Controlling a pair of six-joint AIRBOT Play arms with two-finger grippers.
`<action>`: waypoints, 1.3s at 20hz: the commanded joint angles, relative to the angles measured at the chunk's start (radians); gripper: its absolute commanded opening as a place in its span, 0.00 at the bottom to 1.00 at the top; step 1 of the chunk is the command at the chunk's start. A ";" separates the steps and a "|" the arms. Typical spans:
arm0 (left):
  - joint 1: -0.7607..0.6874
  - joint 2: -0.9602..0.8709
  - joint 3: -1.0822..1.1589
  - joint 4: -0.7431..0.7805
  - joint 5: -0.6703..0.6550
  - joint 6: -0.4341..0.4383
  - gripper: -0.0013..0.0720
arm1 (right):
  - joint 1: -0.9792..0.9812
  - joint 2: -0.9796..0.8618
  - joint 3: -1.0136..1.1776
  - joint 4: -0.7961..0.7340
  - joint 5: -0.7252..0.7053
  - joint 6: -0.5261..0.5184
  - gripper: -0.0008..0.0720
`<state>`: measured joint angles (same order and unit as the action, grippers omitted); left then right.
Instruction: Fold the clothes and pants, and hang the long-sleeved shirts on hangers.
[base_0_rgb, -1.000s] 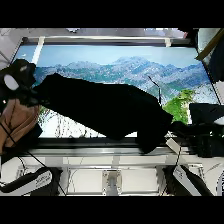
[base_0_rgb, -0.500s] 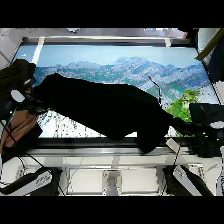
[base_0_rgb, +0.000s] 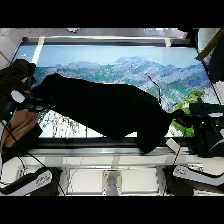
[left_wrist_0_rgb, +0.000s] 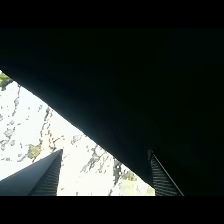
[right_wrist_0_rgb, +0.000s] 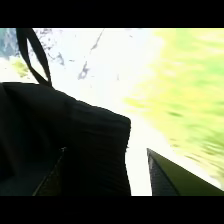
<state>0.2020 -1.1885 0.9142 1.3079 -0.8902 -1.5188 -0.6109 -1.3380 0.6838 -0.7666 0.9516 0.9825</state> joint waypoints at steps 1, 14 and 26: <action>0.001 -0.001 0.000 -0.001 0.006 0.000 0.82 | 0.001 -0.093 0.042 0.126 0.076 -0.111 0.76; 0.001 -0.001 0.000 -0.002 0.008 0.000 0.82 | -0.006 -0.096 0.494 0.108 -0.019 0.046 0.04; 0.037 0.016 0.000 -0.082 0.157 -0.071 0.82 | 0.059 -0.230 0.676 0.086 -0.219 0.266 0.68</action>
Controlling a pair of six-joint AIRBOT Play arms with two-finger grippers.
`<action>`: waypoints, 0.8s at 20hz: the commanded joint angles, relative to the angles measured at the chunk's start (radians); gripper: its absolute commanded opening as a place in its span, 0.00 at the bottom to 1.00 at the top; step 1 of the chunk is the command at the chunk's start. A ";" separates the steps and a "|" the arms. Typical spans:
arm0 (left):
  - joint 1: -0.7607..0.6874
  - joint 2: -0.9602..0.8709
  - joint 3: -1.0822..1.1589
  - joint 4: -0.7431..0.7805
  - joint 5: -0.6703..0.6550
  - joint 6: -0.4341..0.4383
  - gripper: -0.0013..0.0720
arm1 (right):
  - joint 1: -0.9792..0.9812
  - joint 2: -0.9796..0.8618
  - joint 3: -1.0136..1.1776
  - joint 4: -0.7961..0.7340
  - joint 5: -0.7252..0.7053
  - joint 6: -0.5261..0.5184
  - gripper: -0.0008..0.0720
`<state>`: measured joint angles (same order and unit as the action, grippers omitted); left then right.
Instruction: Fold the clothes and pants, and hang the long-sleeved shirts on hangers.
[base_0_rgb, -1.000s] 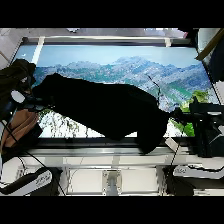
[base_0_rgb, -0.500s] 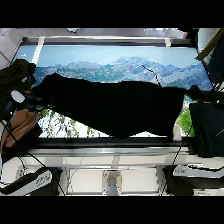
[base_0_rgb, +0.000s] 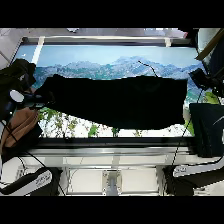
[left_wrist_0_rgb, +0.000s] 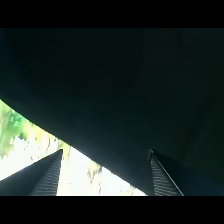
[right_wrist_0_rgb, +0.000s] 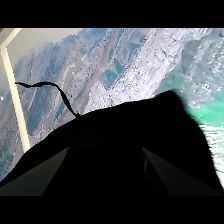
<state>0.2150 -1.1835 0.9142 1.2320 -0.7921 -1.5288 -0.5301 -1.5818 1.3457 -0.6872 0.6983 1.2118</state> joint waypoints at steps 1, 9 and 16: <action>0.055 0.023 0.000 -0.006 0.108 -0.114 0.82 | -0.055 0.047 0.014 0.004 0.094 0.031 0.68; 0.414 0.000 -0.027 0.003 0.072 -0.287 0.82 | -0.324 0.470 -0.126 -0.232 0.507 -0.040 0.68; 0.391 -0.243 -0.027 -0.593 0.066 0.217 0.82 | -0.328 0.734 -0.358 -0.217 0.631 0.023 0.68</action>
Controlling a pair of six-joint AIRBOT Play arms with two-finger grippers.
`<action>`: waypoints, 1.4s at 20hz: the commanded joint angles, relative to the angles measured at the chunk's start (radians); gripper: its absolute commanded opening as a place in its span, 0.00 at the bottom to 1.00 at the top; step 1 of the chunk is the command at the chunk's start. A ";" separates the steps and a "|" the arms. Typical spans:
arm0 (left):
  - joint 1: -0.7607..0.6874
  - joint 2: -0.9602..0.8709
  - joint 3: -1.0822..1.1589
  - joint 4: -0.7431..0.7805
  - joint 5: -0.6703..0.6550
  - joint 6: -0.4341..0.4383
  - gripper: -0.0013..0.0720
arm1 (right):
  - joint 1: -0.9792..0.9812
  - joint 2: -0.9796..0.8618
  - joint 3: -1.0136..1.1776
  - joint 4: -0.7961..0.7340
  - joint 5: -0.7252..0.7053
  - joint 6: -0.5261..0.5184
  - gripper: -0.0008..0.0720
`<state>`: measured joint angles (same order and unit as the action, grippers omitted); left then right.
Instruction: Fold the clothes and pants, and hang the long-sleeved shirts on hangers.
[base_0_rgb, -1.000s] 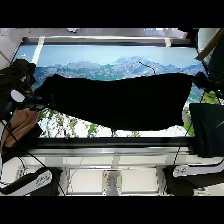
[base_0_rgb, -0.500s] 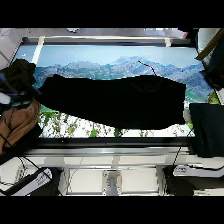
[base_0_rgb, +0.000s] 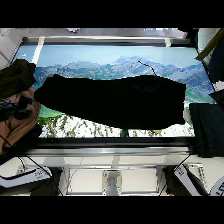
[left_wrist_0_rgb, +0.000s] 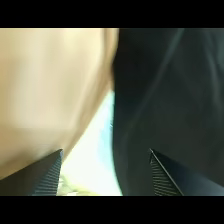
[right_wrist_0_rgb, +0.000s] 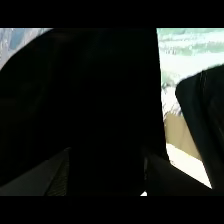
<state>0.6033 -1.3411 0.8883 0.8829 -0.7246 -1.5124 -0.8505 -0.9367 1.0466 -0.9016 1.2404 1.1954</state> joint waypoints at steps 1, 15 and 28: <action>0.003 -0.106 0.000 -0.264 0.006 0.238 0.82 | -0.008 0.108 -0.059 -0.002 0.104 0.063 0.68; -0.011 -0.198 0.000 -0.559 0.012 0.473 0.79 | -0.008 0.259 -0.059 0.002 0.132 0.140 0.68; -0.003 -0.202 0.001 -0.371 0.060 0.473 0.59 | -0.008 0.259 -0.059 -0.024 0.136 0.139 0.68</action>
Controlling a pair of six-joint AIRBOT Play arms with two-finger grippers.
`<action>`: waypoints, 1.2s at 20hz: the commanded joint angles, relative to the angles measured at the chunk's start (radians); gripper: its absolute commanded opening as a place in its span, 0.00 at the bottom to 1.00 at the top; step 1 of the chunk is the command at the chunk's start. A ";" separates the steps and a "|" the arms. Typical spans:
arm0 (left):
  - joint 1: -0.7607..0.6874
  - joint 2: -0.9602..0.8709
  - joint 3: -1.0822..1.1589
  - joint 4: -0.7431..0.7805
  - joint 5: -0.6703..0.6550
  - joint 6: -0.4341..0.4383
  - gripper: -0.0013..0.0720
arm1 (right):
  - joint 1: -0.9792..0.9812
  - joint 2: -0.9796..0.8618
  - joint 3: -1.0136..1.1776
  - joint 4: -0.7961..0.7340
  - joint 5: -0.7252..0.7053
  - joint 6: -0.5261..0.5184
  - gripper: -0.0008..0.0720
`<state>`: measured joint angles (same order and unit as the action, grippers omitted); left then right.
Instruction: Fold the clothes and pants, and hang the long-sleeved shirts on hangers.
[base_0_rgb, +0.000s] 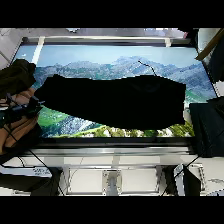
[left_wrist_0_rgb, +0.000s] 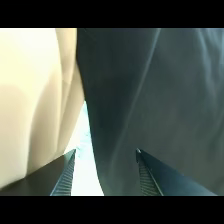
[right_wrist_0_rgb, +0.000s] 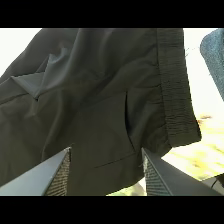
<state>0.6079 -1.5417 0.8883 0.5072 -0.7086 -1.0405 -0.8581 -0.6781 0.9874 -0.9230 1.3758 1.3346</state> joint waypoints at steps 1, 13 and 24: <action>-0.013 -0.002 0.001 -0.018 0.063 0.001 0.59 | 0.000 0.001 0.000 -0.002 0.001 0.000 0.68; -0.072 0.021 0.014 -0.089 0.159 0.002 0.02 | -0.002 0.016 -0.062 -0.068 0.045 -0.050 0.68; -0.090 0.179 0.014 0.010 0.038 0.002 0.02 | -0.001 -0.091 -0.685 0.099 -0.444 -0.033 0.80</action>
<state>0.5274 -1.3777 0.9016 0.4984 -0.6430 -1.0389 -0.8593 -0.6945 0.3782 -0.8761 1.0424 1.3407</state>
